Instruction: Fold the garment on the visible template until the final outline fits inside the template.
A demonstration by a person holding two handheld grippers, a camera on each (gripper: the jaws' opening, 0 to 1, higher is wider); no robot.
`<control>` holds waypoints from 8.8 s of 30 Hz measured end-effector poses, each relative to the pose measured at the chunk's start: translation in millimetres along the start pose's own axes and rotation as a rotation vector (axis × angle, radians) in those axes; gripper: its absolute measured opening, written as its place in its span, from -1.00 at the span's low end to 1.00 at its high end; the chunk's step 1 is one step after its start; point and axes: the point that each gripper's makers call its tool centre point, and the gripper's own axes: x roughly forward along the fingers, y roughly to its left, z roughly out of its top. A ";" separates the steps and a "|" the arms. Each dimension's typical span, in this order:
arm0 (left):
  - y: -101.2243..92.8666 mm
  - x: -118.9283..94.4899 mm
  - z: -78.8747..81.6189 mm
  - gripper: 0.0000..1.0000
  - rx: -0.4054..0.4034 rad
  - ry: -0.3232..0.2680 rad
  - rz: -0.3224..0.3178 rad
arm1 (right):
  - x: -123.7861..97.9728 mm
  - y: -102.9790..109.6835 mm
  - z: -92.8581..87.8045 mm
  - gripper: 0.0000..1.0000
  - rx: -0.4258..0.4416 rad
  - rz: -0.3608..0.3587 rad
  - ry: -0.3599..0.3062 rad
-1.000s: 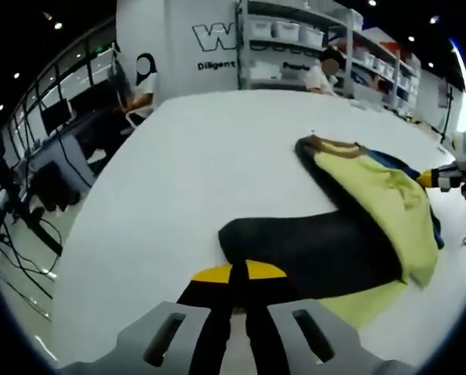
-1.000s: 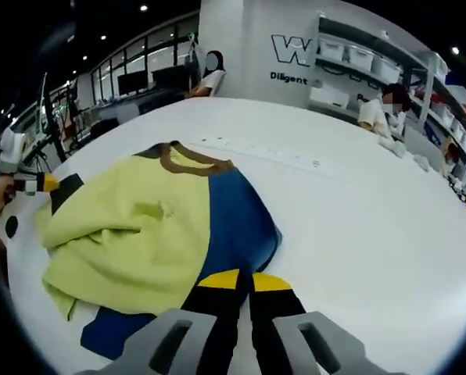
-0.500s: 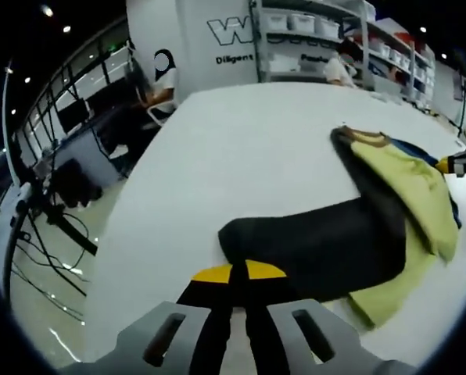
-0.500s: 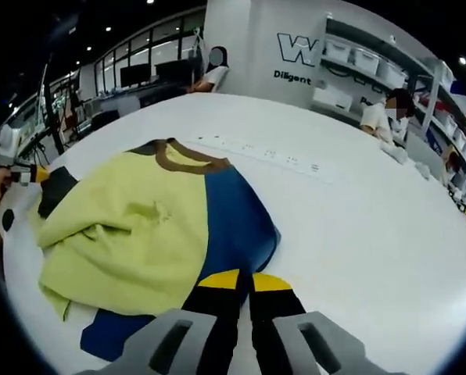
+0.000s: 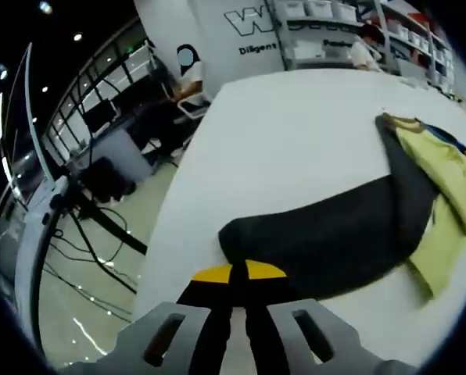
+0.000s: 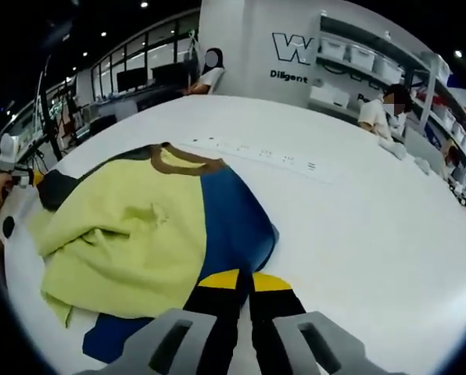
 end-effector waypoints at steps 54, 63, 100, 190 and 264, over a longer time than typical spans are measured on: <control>-57.8 -26.7 18.5 0.24 -0.042 -0.110 -0.160 | -16.0 24.1 16.6 0.25 0.153 0.108 -0.075; -116.4 -55.7 35.6 0.55 0.128 -0.184 -0.310 | -33.0 59.1 3.0 0.70 0.148 0.208 -0.076; -210.2 -89.4 -15.0 0.40 0.393 -0.101 -0.579 | -96.0 207.4 -54.2 0.31 -0.168 0.557 -0.038; -209.4 -176.3 -82.0 -0.91 0.305 0.122 -0.618 | -194.6 131.7 -119.9 -1.00 0.080 0.363 0.266; -173.4 -192.9 -108.9 -0.92 0.157 0.141 -0.394 | -194.2 107.6 -157.2 -1.00 0.056 0.249 0.339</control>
